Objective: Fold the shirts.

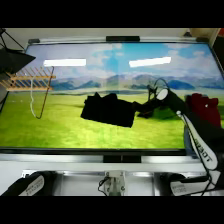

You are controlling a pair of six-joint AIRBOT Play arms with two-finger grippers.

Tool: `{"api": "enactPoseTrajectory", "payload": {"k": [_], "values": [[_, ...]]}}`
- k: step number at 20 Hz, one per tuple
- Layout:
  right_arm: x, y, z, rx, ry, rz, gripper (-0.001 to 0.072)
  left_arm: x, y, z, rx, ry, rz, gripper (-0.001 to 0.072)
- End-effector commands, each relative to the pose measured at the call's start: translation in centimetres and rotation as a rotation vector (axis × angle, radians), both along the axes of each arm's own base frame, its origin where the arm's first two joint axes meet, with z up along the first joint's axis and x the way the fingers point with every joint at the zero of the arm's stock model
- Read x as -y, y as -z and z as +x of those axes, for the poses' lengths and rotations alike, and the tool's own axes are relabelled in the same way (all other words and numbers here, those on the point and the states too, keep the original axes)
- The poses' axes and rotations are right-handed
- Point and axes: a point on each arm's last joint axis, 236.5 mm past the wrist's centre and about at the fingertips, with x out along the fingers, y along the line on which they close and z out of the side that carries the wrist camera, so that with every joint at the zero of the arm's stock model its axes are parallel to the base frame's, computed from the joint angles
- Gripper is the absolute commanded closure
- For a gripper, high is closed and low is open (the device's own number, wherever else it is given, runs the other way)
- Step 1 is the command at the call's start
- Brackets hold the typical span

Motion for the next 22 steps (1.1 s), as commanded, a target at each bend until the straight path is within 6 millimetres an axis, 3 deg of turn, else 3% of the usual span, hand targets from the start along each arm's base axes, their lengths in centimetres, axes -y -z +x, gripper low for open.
{"api": "enactPoseTrajectory", "payload": {"k": [1, 2, 3, 4, 5, 7, 8, 11, 13, 15, 17, 22], "values": [[-2.7, 0.9, 0.8, -0.003, 0.042, 0.119, 0.0069, 0.0, 0.0, 0.0, 0.000, -0.001, 0.000, 0.0677], [-3.4, 1.1, 0.8, -0.016, 0.047, 0.149, 0.0179, 0.0, 0.0, 0.0, 0.000, -0.001, 0.000, 0.0677], [-4.0, 0.8, 0.9, -0.018, 0.053, 0.182, 0.0455, 0.0, 0.0, 0.0, 0.000, -0.001, 0.000, 0.0677], [-4.5, -0.1, 1.4, 0.008, 0.038, 0.218, 0.0644, 0.0, 0.0, 0.0, 0.000, -0.001, 0.000, 0.0677], [-5.2, -1.7, 1.9, 0.052, -0.013, 0.266, 0.0645, 0.0, 0.0, 0.0, 0.000, -0.001, 0.000, 0.0677], [-6.2, -7.2, 3.2, 0.161, -0.134, 0.375, 0.0645, 0.0, 0.0, 0.0, 0.000, -0.001, 0.000, 0.0677], [-5.8, -10.6, 4.4, 0.216, -0.149, 0.398, 0.0645, 0.0, 0.0, 0.0, 0.000, -0.002, 0.000, 0.0677], [-3.1, -19.9, 7.3, 0.359, -0.075, 0.427, 0.0645, -0.1, 0.1, 0.1, -0.001, -0.003, 0.003, 0.0677], [-0.1, -24.2, 8.6, 0.448, -0.010, 0.403, 0.0645, -0.1, 0.1, 0.0, -0.001, -0.003, 0.003, 0.0677], [3.6, -26.4, 9.7, 0.514, 0.050, 0.340, 0.0645, -0.1, 0.1, 0.0, -0.001, -0.003, 0.003, 0.0677], [7.6, -27.4, 10.9, 0.550, 0.123, 0.295, 0.0645, -0.1, 0.1, 0.0, -0.001, -0.002, 0.003, 0.0677], [18.9, -27.5, 13.0, 0.619, 0.354, 0.188, 0.0645, -0.1, 0.1, 0.0, -0.001, -0.002, 0.003, 0.0677]]}}
